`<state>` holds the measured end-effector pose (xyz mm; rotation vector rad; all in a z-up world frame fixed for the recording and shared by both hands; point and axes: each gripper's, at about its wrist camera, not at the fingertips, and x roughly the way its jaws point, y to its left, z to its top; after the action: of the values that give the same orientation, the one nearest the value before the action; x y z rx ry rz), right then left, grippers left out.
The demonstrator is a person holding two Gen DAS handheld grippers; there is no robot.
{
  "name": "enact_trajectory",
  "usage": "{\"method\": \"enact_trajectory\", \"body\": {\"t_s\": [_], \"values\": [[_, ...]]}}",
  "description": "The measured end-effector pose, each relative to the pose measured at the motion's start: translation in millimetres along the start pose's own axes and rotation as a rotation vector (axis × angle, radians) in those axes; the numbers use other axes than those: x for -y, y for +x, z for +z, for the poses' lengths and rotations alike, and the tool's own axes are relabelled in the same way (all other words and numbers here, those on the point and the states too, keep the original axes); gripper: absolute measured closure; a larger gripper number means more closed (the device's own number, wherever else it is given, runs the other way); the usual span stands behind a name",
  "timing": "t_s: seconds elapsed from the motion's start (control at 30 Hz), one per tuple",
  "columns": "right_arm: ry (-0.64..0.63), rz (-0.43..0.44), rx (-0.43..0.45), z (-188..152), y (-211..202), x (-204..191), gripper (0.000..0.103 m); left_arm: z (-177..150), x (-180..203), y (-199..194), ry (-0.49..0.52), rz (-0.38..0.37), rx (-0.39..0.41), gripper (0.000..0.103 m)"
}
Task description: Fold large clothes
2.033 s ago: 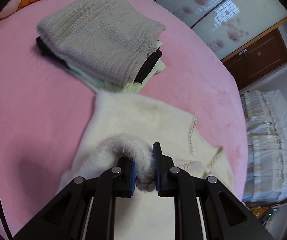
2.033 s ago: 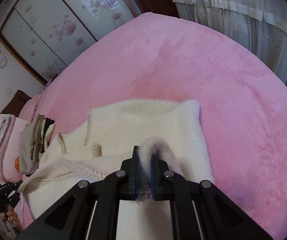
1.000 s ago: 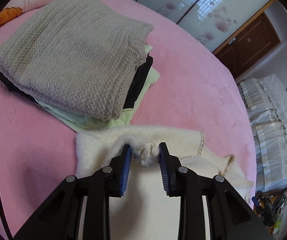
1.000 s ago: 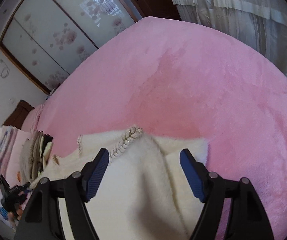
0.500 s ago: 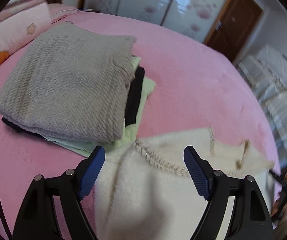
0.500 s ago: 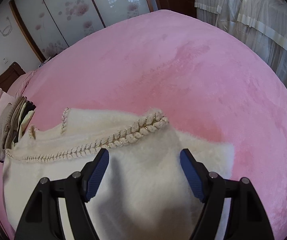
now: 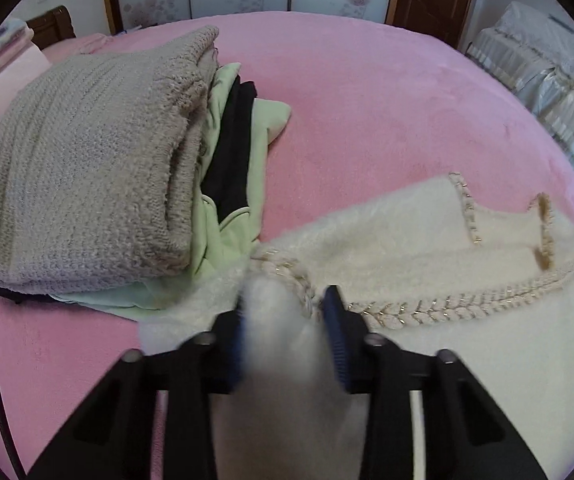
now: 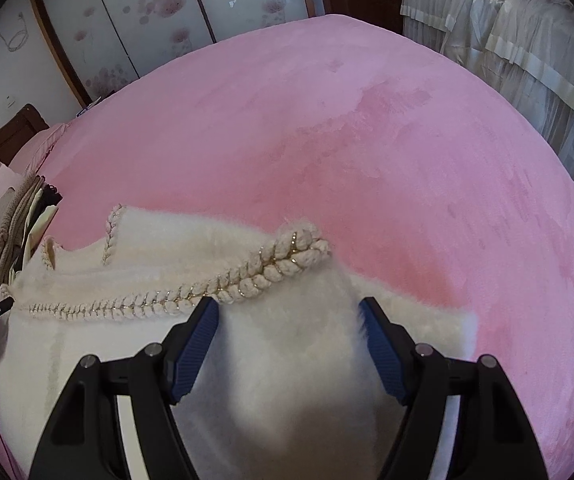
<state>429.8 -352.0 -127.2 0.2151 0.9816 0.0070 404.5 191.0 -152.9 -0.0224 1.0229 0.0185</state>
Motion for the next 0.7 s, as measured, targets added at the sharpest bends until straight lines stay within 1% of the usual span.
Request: {"method": "enact_trajectory", "body": {"t_s": [0.03, 0.07, 0.1, 0.13, 0.17, 0.23, 0.3, 0.4, 0.43, 0.47, 0.57, 0.7], "values": [[-0.026, -0.023, 0.006, -0.7, 0.0, -5.2, 0.048, -0.5, 4.2, 1.1, 0.023, 0.021, -0.003, 0.09], [-0.06, -0.052, 0.019, -1.9, -0.9, -11.2, 0.063, -2.4, 9.6, -0.2, 0.05, 0.045, 0.007, 0.093], [-0.082, -0.081, 0.026, -2.8, -1.4, -15.4, 0.072, -4.7, 15.0, -2.0, 0.08, 0.07, 0.021, 0.094], [-0.1, -0.102, 0.031, -4.5, -2.5, -19.3, 0.083, -7.5, 21.1, -4.4, 0.11, 0.109, 0.042, 0.095], [-0.108, -0.118, 0.05, -6.4, -6.1, -22.0, 0.087, -9.3, 26.0, -5.9, 0.125, 0.138, 0.058, 0.095], [-0.109, -0.133, 0.098, -9.4, -17.1, -24.3, 0.089, -12.9, 31.6, -16.8, 0.129, 0.197, 0.119, 0.095], [-0.088, -0.128, 0.153, -10.1, -31.2, -22.5, 0.09, -11.7, 29.4, -29.9, 0.088, 0.222, 0.172, 0.096], [-0.041, -0.127, 0.213, -6.0, -49.7, -15.8, 0.091, -7.2, 23.0, -53.2, 0.01, 0.216, 0.227, 0.096], [-0.028, -0.134, 0.227, -3.9, -53.8, -13.3, 0.095, -4.2, 22.0, -58.4, -0.006, 0.217, 0.245, 0.096], [-0.011, -0.132, 0.242, -1.0, -58.0, -10.0, 0.095, -0.2, 21.6, -60.5, -0.02, 0.211, 0.254, 0.096], [0.027, -0.135, 0.25, 8.5, -58.3, -3.7, 0.095, 12.6, 16.4, -62.0, -0.085, 0.187, 0.248, 0.096], [0.029, -0.177, 0.203, 18.4, -34.2, -5.3, 0.095, 28.8, 6.8, -31.3, -0.183, 0.179, 0.165, 0.096]]}}
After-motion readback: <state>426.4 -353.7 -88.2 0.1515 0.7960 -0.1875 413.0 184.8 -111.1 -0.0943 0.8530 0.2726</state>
